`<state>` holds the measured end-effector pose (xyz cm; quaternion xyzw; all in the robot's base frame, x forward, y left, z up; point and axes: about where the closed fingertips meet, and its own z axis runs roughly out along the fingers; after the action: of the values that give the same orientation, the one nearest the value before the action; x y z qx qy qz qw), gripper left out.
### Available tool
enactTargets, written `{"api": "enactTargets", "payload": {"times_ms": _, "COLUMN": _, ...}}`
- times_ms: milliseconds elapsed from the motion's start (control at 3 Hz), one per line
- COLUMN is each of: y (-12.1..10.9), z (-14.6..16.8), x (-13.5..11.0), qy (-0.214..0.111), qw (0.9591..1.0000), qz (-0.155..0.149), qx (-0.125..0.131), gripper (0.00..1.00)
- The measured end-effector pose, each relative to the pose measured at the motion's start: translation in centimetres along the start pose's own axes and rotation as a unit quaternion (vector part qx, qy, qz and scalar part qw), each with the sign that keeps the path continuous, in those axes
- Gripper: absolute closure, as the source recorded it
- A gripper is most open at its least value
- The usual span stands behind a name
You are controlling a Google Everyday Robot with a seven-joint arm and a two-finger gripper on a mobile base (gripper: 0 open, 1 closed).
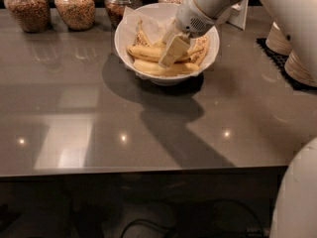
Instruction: Pick banana from white bowl
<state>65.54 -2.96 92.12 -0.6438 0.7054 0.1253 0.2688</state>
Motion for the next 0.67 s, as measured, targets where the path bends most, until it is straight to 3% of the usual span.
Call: {"api": "enactTargets", "payload": {"times_ms": 667, "y": -0.88, "z": 1.63, "x": 0.19, "qy": 0.007, "qw": 0.9998, "qz": 0.009, "qx": -0.014, "gripper": 0.37}}
